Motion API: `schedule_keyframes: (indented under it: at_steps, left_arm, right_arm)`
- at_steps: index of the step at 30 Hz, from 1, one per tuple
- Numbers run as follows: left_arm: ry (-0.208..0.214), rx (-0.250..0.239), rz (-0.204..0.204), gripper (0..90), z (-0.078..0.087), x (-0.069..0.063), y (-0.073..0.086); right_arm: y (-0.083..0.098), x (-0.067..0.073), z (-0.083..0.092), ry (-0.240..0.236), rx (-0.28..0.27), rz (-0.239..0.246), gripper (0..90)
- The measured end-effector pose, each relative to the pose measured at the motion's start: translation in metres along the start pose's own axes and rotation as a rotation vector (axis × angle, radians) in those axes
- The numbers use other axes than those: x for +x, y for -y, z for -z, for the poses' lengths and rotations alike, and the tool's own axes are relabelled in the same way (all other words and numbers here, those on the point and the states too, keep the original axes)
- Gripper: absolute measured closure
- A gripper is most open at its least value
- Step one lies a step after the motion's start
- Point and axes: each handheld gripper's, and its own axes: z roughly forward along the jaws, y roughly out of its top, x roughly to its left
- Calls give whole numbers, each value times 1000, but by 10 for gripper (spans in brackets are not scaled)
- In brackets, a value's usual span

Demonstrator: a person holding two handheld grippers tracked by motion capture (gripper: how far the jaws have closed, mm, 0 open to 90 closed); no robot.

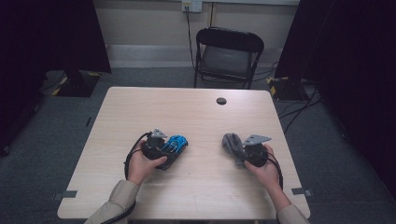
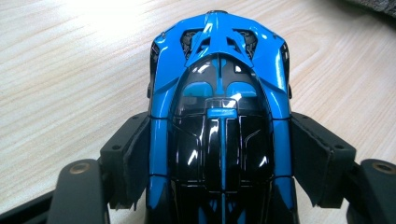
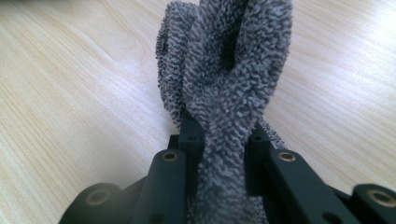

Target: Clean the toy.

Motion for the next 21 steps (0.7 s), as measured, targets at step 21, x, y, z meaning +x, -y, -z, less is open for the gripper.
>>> schedule_keyframes:
  at_steps: [21]
  left_arm:
    - [-10,13,-25,275,-9,-4,2]
  right_arm:
    - [3,-2,-1,-12,-7,-33,736]
